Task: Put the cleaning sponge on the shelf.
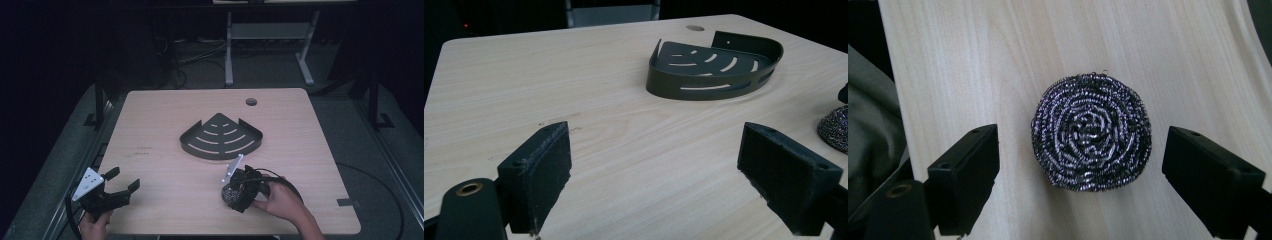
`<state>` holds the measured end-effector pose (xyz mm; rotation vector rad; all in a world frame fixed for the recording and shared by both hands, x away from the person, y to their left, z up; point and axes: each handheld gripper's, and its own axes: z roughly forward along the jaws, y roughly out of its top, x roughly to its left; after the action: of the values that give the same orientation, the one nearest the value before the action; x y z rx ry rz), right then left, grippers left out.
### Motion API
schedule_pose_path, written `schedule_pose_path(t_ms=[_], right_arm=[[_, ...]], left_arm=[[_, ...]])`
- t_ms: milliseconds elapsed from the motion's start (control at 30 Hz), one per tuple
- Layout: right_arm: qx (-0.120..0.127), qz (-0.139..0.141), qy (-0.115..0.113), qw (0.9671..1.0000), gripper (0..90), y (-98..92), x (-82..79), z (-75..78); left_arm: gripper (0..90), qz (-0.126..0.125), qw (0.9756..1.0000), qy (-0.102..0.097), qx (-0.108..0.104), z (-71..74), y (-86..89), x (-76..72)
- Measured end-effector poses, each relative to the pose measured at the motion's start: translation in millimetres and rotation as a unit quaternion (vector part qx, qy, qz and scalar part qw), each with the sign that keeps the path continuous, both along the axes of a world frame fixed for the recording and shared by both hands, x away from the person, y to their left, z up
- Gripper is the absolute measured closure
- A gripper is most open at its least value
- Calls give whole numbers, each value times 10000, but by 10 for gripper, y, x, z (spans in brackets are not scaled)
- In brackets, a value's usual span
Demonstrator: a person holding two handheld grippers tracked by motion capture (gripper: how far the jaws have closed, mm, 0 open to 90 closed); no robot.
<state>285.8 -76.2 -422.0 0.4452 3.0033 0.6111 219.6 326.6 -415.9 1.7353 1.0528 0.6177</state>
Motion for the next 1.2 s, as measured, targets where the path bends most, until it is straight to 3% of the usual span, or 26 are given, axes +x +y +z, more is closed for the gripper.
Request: schedule_pose_path(t_ms=[700, 1200], right_arm=[[-302, 30, 139, 9994, 217, 89, 135, -113], [-305, 100, 173, 9993, 267, 97, 131, -116]], left_arm=[[132, -19, 10000, -10, 25, 10, -22, 5], [132, -38, 10000, -2, 86, 7, -46, 12]])
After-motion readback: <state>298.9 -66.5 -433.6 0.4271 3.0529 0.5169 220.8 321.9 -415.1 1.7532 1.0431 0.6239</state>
